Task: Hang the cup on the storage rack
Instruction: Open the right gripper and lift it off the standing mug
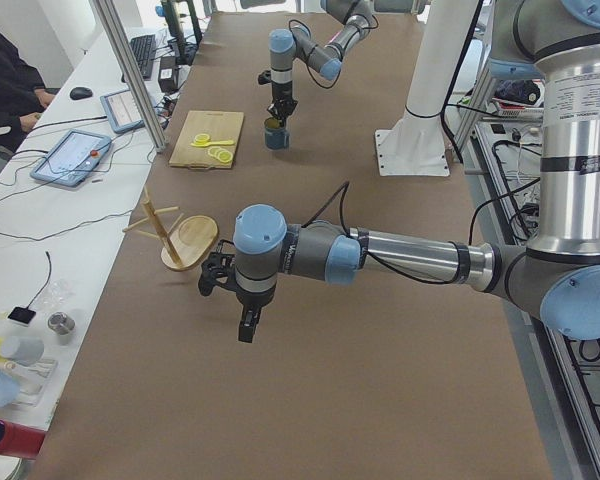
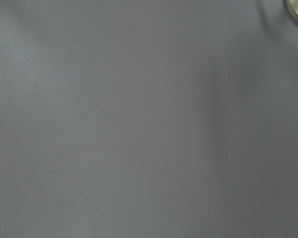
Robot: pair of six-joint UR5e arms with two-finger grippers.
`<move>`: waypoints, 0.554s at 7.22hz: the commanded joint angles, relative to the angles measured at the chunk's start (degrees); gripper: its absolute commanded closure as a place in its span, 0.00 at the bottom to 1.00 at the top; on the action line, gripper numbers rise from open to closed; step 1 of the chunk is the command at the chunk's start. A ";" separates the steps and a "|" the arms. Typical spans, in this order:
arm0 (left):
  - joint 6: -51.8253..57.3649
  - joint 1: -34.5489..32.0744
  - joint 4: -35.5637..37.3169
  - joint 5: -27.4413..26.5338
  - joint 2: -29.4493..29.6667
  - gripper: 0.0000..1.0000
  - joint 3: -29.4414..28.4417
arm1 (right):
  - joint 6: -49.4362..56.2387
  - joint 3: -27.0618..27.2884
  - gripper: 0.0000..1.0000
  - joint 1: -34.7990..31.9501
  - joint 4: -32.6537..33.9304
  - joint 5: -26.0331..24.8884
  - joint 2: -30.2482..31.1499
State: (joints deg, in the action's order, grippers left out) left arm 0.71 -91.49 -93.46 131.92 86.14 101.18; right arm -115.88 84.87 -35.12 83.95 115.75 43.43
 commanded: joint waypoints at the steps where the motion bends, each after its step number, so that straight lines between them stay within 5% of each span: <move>1: -0.01 0.00 0.03 0.00 0.08 0.01 -0.02 | -0.05 -0.49 0.47 1.01 -0.81 -0.09 0.16; 2: -0.01 0.00 0.03 0.00 0.08 0.01 -0.02 | -0.05 -0.49 0.00 1.80 -0.81 -0.18 0.25; 4: -0.18 0.00 0.03 0.00 0.69 0.01 0.07 | -0.22 0.46 0.00 1.38 -0.89 -0.62 -0.45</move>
State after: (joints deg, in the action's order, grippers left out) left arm 0.66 -91.49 -93.43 131.92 86.38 101.21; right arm -116.01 84.63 -33.48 83.10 115.26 43.43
